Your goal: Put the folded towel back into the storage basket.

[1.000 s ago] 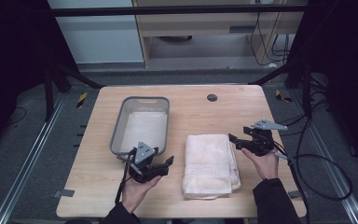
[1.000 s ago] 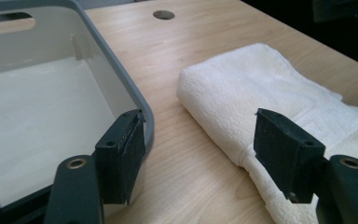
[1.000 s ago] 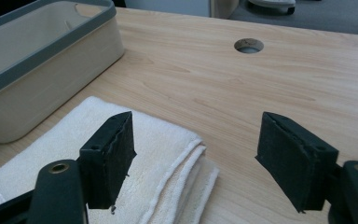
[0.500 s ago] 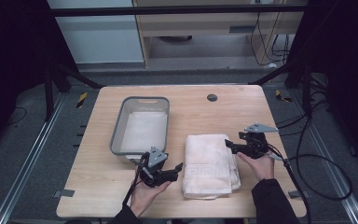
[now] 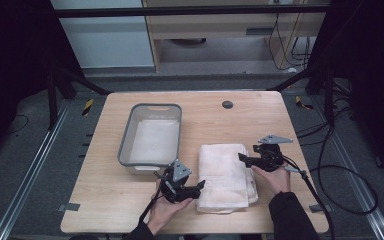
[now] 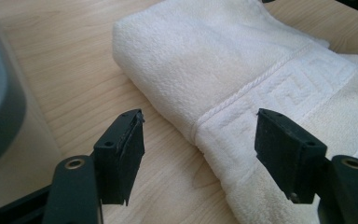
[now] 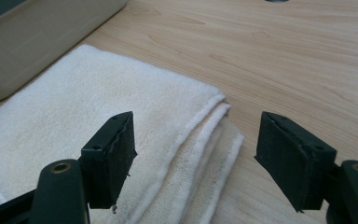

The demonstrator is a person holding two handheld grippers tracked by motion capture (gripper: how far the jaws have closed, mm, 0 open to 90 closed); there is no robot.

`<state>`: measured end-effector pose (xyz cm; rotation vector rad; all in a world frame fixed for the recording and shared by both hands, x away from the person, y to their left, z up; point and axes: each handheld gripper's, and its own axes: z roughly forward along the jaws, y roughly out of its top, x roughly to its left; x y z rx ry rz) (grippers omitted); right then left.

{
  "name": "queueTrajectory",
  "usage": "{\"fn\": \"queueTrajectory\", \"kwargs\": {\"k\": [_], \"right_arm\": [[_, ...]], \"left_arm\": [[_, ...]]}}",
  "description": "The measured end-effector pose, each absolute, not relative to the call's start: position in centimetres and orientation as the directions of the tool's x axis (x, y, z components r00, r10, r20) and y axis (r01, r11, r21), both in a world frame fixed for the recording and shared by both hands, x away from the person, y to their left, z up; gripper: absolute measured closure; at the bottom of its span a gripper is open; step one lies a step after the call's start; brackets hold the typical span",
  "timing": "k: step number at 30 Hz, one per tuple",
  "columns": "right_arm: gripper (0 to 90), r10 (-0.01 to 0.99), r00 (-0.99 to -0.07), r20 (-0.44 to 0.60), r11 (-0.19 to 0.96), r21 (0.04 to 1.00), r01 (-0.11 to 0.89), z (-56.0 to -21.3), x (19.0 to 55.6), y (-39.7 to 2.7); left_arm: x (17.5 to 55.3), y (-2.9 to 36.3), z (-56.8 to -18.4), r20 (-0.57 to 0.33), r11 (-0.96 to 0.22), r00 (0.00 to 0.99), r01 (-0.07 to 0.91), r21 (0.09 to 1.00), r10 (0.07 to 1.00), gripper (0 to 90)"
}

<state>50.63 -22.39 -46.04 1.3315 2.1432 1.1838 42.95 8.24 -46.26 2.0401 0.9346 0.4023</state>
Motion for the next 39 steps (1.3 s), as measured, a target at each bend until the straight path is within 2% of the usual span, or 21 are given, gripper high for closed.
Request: {"fn": "queueTrajectory", "kwargs": {"k": [30,39], "right_arm": [[30.6,0.86,-0.492,0.133,0.247,0.737,0.63,-48.8,51.2,-21.5],[31.5,0.857,-0.472,0.206,0.199,0.714,0.672,-49.4,51.5,-21.8]], "left_arm": [[44.1,6.4,-49.3,-0.078,-0.419,0.686,0.526,0.74,0.724,30.2],[44.6,6.4,-49.6,-0.123,-0.405,0.677,0.565,0.719,0.726,30.4]]}}
